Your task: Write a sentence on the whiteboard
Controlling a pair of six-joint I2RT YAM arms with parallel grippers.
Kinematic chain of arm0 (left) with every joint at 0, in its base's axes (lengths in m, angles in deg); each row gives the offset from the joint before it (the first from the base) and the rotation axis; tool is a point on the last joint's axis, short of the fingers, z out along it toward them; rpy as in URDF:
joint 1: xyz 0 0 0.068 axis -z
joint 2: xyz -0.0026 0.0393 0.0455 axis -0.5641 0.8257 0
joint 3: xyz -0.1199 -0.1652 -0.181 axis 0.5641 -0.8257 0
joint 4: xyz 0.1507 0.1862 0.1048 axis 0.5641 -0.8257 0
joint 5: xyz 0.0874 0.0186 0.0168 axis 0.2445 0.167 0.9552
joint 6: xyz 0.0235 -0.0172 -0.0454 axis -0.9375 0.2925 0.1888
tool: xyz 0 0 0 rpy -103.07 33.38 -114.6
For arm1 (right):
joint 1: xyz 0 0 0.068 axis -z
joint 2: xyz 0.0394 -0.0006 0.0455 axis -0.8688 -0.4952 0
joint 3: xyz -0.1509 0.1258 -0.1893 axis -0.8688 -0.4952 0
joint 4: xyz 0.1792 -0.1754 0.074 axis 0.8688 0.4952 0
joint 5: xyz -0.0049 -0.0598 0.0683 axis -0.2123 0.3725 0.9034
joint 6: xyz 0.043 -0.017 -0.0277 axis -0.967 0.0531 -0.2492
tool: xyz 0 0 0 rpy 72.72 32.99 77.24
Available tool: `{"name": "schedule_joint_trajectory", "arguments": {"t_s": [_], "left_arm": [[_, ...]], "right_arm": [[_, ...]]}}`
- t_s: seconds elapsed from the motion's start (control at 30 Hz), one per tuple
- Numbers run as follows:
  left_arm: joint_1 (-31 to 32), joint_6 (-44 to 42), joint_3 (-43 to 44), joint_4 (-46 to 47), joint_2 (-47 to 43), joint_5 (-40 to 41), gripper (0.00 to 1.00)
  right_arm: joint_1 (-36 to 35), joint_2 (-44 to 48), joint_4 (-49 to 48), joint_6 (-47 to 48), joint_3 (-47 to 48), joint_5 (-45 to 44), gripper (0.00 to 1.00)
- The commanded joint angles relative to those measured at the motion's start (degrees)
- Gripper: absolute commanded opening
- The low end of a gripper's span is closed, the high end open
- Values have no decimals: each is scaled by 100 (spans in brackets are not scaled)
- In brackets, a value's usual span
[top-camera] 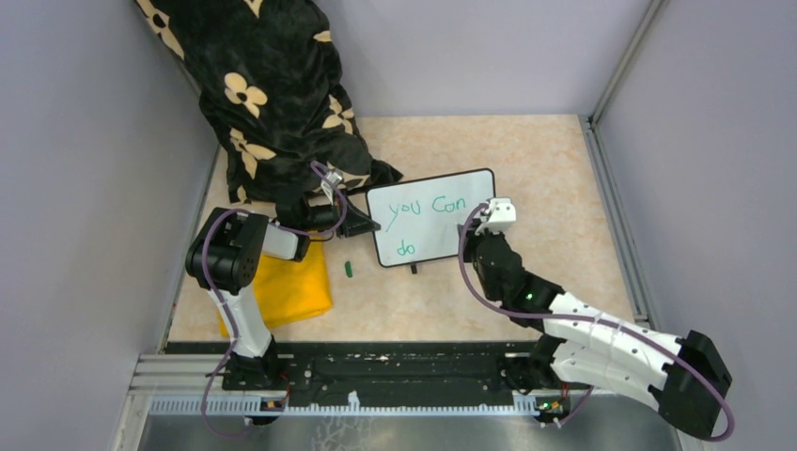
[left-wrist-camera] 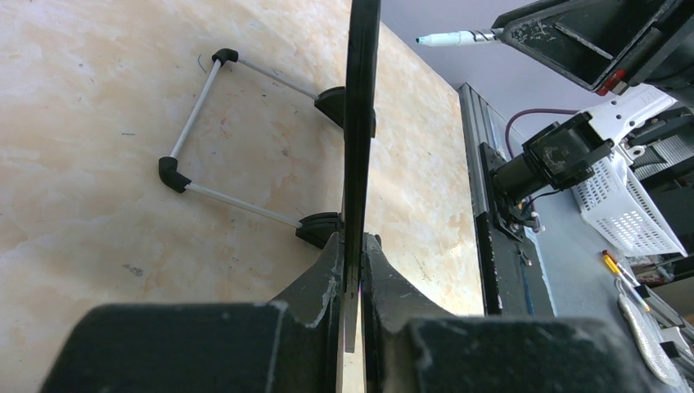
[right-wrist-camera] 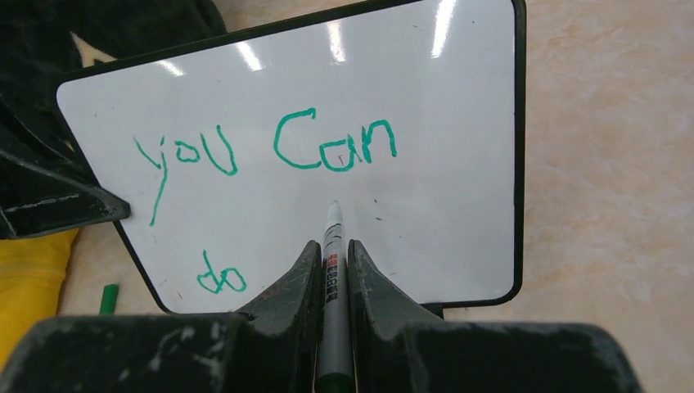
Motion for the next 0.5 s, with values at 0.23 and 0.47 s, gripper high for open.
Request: {"name": "schedule_joint_trajectory", "arguments": {"t_s": [0.23,0.47], "left_arm": [[114,-211,-24,-618,170,83,0],[114,-258,-22,-669,177,93,0]], "right_arm": [[-57,-612,-618,8,81,944,0],[-245,-1073,-958,193,232,929,0]]}}
